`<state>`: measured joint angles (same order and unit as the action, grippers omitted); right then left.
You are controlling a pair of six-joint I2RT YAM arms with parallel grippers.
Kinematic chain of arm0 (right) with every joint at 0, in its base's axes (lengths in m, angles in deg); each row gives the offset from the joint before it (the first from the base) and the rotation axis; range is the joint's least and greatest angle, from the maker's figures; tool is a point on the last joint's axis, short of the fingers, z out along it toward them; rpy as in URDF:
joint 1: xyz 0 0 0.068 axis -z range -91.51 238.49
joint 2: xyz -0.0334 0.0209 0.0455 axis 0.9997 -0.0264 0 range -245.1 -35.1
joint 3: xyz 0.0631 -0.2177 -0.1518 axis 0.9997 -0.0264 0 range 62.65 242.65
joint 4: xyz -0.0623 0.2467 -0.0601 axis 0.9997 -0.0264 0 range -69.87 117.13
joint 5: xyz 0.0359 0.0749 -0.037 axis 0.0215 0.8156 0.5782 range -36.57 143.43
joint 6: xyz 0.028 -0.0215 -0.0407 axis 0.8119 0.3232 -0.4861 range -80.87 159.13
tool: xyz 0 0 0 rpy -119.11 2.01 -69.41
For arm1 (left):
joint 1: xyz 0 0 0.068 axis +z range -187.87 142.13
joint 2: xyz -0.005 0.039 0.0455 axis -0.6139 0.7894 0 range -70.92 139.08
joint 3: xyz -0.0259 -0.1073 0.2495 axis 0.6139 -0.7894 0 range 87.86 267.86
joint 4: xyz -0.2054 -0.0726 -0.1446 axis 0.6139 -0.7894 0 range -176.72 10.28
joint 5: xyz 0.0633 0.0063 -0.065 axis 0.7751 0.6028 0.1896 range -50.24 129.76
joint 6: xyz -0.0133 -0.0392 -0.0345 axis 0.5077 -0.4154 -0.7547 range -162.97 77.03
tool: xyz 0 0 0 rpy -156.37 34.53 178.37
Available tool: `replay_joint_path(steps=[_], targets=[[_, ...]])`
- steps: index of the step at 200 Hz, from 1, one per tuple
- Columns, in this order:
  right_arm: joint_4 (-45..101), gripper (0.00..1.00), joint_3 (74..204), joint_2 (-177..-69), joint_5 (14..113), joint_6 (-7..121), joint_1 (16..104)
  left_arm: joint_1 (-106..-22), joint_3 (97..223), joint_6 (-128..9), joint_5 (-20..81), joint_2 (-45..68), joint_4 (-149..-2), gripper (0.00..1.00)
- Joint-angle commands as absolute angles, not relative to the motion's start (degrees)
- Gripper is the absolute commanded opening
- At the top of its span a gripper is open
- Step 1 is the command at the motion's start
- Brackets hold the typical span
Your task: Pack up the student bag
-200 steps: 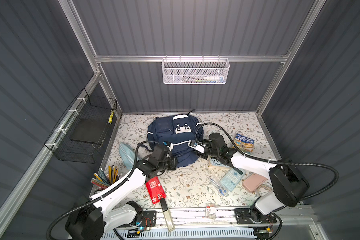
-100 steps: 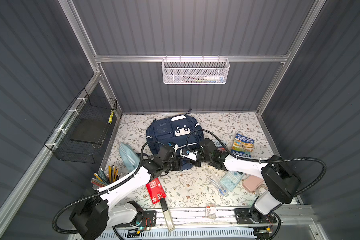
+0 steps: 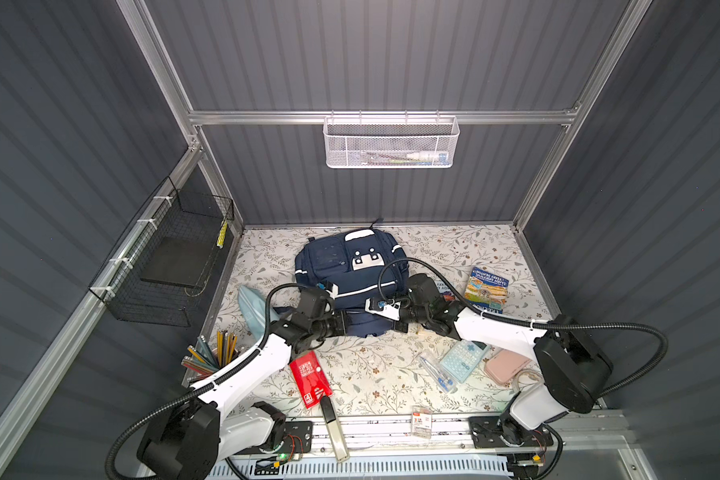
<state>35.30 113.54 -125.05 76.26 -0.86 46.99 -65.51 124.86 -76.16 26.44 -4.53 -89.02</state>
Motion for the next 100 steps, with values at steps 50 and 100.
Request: replay_joint_path(steps=[50,100], targets=[[31.7,0.00,110.3,-117.4,81.3,-1.5,54.9,-39.7,125.9,-67.2,21.6,-4.8,-92.9,0.00],[29.2,0.21,114.8,-119.9,72.3,1.1,51.8,-48.1,125.5,-70.9,18.1,-8.4,-91.2,0.00]])
